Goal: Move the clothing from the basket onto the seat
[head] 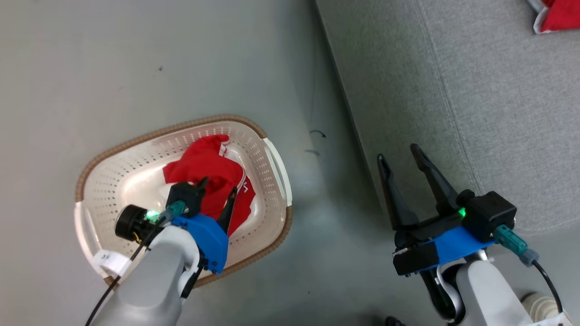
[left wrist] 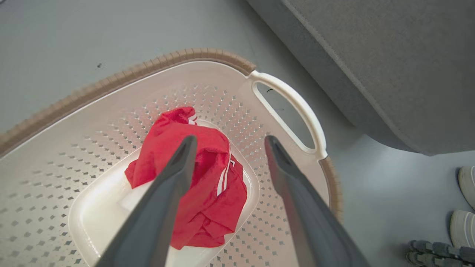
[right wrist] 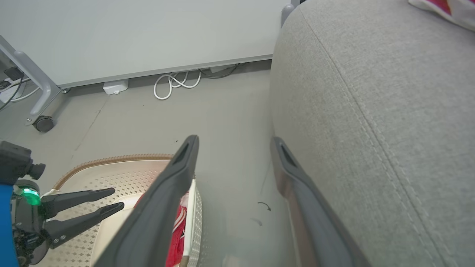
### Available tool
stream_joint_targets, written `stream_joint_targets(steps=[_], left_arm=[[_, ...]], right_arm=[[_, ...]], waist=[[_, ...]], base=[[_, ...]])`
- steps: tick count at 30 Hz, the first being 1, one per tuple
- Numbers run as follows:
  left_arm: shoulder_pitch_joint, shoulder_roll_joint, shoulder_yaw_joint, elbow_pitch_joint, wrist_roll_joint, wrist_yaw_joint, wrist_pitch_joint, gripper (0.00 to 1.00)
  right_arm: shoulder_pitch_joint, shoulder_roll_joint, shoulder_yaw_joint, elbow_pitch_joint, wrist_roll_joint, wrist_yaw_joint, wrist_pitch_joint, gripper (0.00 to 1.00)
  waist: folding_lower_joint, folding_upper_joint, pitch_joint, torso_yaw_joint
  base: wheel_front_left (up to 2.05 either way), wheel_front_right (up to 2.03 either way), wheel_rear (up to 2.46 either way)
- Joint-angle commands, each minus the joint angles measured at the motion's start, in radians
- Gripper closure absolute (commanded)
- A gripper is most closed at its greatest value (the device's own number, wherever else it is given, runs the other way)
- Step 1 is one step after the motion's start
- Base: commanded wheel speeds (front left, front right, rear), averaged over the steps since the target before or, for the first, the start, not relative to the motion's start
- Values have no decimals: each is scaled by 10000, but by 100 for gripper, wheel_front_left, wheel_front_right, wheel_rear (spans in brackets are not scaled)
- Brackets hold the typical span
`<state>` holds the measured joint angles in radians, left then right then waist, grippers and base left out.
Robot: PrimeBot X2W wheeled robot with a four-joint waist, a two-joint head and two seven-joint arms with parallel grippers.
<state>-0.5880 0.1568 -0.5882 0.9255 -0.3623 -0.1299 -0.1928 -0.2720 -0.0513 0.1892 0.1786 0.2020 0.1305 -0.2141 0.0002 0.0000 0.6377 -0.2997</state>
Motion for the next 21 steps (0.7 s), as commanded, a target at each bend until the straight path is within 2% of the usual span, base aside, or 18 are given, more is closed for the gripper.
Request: stream_joint_targets(steps=[1,7,13,21], left_arm=[[-340,85,-76,85,-94,-4,33,0],[-1074,118,-1102,807,-510,-4,500,0],[-1678,485,-2103,1133,-788,-4,592,0],[-2424,730,-2736,1626,-1202,-4,778,0]], right_arm=[[-225,16,57,5,40,5,-79,0],[-565,14,434,40,247,5,-251,0],[-853,14,712,36,462,5,-367,0],[-1112,14,900,3,593,5,-478,0]], waist=[[-2,0,388,-162],[-2,0,1030,-245],[-2,0,1643,-421],[-2,0,2398,-611]], base=[[0,0,0],[0,0,0],[0,0,0],[0,0,0]])
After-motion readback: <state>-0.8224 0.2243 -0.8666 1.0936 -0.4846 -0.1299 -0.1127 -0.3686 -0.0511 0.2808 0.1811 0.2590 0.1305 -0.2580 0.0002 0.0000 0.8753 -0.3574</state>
